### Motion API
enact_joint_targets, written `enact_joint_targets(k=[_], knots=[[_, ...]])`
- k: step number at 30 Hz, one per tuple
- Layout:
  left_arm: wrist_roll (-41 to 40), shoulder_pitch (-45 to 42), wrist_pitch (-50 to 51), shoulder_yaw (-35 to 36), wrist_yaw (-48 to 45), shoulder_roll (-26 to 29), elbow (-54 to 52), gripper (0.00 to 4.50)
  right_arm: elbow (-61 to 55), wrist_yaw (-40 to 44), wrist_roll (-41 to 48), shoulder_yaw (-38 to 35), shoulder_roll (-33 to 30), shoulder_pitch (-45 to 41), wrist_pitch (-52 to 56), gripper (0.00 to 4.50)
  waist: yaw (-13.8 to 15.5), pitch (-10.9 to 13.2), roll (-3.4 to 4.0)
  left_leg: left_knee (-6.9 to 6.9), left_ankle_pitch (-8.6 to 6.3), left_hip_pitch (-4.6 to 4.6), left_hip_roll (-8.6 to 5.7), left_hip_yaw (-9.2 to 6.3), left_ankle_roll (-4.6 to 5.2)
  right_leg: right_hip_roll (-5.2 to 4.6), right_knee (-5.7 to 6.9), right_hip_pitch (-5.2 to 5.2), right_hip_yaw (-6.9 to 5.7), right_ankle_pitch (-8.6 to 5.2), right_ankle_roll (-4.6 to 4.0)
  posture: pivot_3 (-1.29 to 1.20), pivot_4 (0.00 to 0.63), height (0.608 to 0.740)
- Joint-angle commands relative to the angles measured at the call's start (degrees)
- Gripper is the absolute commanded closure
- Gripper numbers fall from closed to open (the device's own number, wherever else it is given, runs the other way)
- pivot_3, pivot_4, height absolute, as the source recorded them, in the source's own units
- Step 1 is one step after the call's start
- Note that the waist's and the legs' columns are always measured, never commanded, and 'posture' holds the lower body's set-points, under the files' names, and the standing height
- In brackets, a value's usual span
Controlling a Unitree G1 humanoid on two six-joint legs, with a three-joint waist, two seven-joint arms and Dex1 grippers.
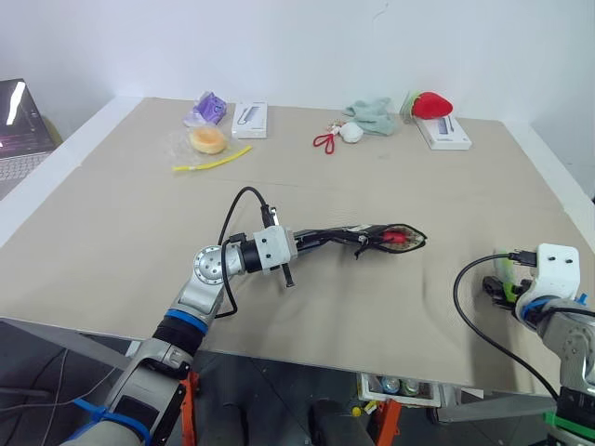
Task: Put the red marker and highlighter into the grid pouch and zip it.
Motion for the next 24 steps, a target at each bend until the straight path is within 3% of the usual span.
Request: enact_joint_targets(k=[1, 2, 4, 10, 15, 18, 24], knots=[[-0.4, -0.2, -0.4, 1.0, 0.5, 0.1, -1.7, 4.5, 1.3, 0.9, -0.5, -0.6, -1.9, -0.5, -1.0, 2.92, 0.1, 0.0, 0.0, 0.01, 0.0, -0.01, -0.01, -0.02, 0.0, 0.0, 0.0, 0.01, 0.0, 0.0, 0.0, 0.0, 0.15, 0.728], [-0.4, -0.2, -0.4, 1.0, 0.6, 0.1, -1.7, 4.5, 1.4, 1.4, -0.4, -0.6, -2.3, -0.7, -1.5, 3.32, 0.1, 0.0, 0.0, 0.01, 0.0, -0.02, -0.02, -0.03, 0.0, -0.01, 0.0, 0.01, 0.0, -0.01, 0.01, 0.0, 0.15, 0.728], [-0.3, -0.2, -0.4, 1.1, 0.7, 0.2, -1.8, 4.5, 1.0, 2.5, -0.1, -1.1, -3.2, -1.9, -4.0, 3.45, 0.0, 0.0, 0.0, 0.01, 0.0, -0.04, -0.03, -0.02, 0.01, -0.01, -0.02, 0.01, 0.02, -0.02, 0.03, 0.0, 0.15, 0.728], [-0.3, -0.2, -0.3, 1.1, 0.8, 0.3, -1.8, 4.5, -9.6, 28.8, 2.6, 7.1, -14.6, 2.0, -31.7, 3.45, -0.4, 0.2, 0.54, -0.07, -0.02, -0.07, -0.07, 0.03, 0.04, 0.03, -0.02, -0.13, 0.14, -0.05, 0.13, 0.0, 0.15, 0.728], [-0.2, -0.5, -0.4, 0.9, 0.5, 0.2, -1.3, 4.5, -14.7, 48.2, 9.5, 5.7, -23.9, 7.4, -36.4, 3.45, 0.1, 0.2, 0.45, -0.07, -0.03, -0.17, -0.01, -0.26, 0.05, 0.1, -0.03, -0.07, -0.14, -0.12, 0.05, 0.0, 0.15, 0.728], [0.1, -0.7, -0.7, 0.8, 0.5, 0.3, -1.1, 4.5, -12.7, 52.1, 7.0, 7.9, -28.4, 8.1, -40.1, 3.45, 0.1, 0.3, 0.36, 0.07, -0.02, -0.3, -0.15, -0.21, 0.05, -0.08, -0.11, -0.06, -0.08, -0.12, 0.17, 0.0, 0.15, 0.728], [0.2, -0.5, -0.7, 0.8, 0.6, 0.4, -1.5, 4.5, -6.5, 51.6, -0.3, 15.5, -29.6, 4.1, -47.7, 3.45, 0.0, 0.4, 0.23, 0.16, 0.03, -0.29, -0.15, -0.22, 0.03, -0.05, -0.16, -0.03, -0.07, -0.01, 0.15, 0.0, 0.15, 0.728]])
